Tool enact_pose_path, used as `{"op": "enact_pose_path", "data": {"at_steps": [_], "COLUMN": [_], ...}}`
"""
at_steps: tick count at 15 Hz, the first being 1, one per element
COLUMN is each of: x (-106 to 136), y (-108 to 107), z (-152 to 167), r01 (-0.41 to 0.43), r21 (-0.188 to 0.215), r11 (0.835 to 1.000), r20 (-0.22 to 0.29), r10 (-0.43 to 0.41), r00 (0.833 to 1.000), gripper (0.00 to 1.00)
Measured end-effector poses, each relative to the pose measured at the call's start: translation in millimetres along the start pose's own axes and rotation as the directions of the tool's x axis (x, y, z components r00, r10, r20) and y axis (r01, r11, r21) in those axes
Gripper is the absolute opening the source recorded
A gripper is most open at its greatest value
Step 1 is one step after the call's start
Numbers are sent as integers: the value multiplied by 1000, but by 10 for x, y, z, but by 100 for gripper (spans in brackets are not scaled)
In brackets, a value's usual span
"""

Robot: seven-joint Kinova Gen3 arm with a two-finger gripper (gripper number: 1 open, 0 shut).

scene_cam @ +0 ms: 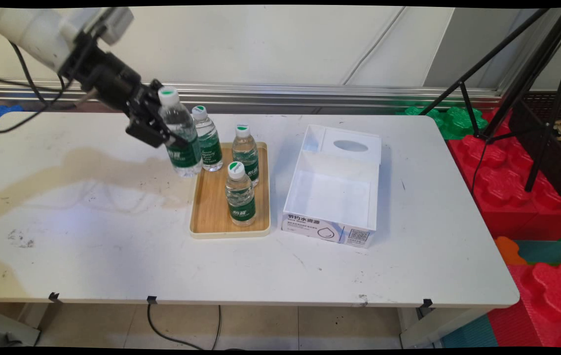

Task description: Place the picked object on the tray

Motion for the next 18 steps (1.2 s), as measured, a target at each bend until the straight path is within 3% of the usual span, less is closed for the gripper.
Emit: {"op": "enact_pose_path", "data": {"at_steps": [9,18], "x": [-375,-598], "y": [13,20], "z": [722,1150], "r01": [19,16], "r21": [-27,-34], "r11": [999,999], "r20": [14,22], "r10": [-19,-15], "r00": [1000,1000], "gripper": [0,0]}}
